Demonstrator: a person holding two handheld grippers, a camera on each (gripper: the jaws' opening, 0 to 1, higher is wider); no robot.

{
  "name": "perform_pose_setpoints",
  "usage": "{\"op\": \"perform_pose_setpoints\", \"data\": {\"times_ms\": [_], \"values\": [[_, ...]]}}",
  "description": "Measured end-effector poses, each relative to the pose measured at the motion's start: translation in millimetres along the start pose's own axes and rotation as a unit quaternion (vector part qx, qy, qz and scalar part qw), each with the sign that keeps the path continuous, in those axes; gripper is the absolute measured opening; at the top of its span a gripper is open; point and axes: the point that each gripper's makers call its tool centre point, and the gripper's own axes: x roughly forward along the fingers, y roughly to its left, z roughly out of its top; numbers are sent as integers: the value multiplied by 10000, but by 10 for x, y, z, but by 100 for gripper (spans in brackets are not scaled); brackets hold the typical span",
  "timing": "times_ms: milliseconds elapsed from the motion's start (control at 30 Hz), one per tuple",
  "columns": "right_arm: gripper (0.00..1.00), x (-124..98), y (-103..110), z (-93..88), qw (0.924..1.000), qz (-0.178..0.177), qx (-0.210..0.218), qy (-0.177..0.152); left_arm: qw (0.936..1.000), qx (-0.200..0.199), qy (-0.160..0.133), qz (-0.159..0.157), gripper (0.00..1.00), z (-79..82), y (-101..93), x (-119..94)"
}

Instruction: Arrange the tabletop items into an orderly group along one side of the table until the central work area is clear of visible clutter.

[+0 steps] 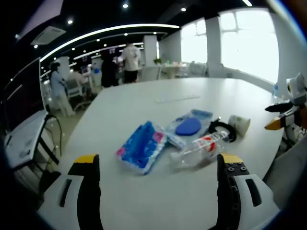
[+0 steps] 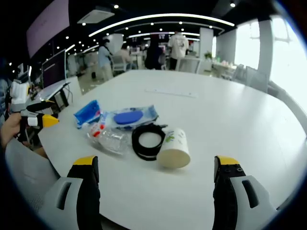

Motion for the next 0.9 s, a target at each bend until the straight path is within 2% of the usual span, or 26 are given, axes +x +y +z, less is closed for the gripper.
{"op": "perform_pose_setpoints", "data": {"times_ms": [467,900], "values": [[99,-16,-36,12,10000,-70,60,-29,10000,-6,-1,60,99,-12,48,-5],[99,-3,-14,-23,9999,17,121,37,10000,7,33,36,99,-33,58,0]]}}
